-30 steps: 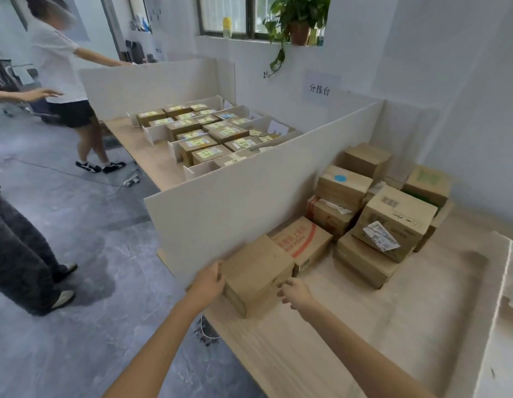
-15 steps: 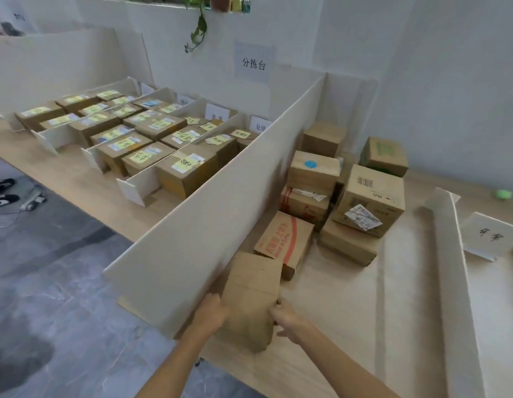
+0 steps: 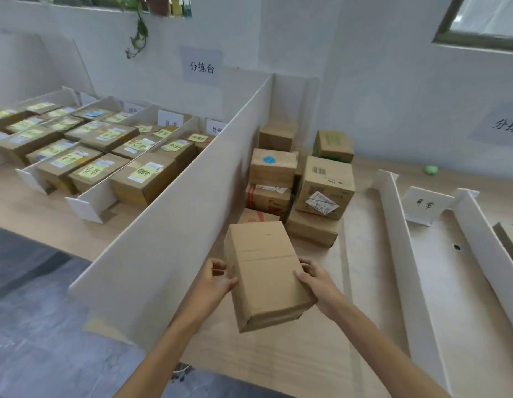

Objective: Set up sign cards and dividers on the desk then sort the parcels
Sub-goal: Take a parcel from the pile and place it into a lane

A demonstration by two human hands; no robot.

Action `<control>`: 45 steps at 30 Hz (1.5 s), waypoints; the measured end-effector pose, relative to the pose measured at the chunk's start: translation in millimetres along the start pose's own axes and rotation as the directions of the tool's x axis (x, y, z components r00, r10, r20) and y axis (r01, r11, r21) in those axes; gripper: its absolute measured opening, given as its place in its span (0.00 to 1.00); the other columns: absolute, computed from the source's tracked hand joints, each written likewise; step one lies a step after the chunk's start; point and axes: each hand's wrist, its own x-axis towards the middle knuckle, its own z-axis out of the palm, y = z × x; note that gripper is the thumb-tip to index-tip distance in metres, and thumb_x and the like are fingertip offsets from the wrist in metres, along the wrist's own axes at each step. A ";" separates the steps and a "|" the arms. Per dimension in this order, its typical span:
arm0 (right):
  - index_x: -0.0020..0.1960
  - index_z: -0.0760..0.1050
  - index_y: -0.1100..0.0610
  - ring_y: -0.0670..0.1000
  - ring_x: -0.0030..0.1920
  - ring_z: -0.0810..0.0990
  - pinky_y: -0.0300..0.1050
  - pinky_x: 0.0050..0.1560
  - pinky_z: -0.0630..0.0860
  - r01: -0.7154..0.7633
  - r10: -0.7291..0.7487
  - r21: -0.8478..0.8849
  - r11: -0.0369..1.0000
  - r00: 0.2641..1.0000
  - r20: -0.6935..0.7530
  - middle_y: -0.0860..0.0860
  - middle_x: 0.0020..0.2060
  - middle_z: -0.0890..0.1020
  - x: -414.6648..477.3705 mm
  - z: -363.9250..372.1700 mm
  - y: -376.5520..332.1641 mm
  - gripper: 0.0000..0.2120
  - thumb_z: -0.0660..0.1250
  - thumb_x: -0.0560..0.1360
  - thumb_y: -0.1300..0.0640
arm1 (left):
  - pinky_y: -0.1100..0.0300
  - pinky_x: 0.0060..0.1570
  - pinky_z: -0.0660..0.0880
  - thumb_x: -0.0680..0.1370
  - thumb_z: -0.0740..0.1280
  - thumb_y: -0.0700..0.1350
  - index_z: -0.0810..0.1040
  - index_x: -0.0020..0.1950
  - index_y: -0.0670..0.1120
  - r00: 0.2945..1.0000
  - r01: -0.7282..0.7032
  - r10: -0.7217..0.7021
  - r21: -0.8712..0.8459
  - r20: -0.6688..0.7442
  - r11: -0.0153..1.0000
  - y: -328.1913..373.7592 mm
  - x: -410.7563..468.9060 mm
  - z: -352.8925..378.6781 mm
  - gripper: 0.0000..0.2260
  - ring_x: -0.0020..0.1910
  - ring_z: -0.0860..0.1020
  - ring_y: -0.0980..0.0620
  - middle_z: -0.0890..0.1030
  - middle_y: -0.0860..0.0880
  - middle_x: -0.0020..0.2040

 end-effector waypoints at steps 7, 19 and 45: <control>0.63 0.69 0.49 0.46 0.62 0.72 0.43 0.62 0.69 0.128 -0.159 -0.310 0.942 0.985 -0.074 0.48 0.65 0.74 -26.4 -32.0 -14.6 0.13 0.60 0.79 0.53 | 0.49 0.50 0.79 0.57 0.78 0.60 0.62 0.70 0.54 0.879 0.339 -0.118 -0.432 0.462 0.835 53.4 -16.0 21.8 0.46 0.59 0.77 0.49 0.75 0.51 0.63; 0.60 0.75 0.54 0.46 0.49 0.83 0.40 0.43 0.80 0.229 -0.188 0.227 0.947 0.964 -0.189 0.51 0.53 0.83 -73.0 -55.2 -69.2 0.20 0.66 0.72 0.45 | 0.70 0.43 0.74 0.75 0.67 0.51 0.56 0.73 0.60 0.915 -0.361 0.392 -0.241 0.097 0.901 149.8 -41.8 80.6 0.30 0.53 0.78 0.59 0.78 0.56 0.58; 0.74 0.53 0.41 0.39 0.61 0.75 0.39 0.59 0.76 0.382 -0.343 -0.013 0.924 0.813 -0.472 0.41 0.67 0.72 -177.2 -160.5 -31.4 0.30 0.63 0.78 0.51 | 0.53 0.61 0.74 0.78 0.63 0.45 0.56 0.73 0.63 0.806 -0.191 0.349 -0.347 0.479 0.918 196.9 -92.9 212.3 0.27 0.58 0.78 0.58 0.78 0.58 0.62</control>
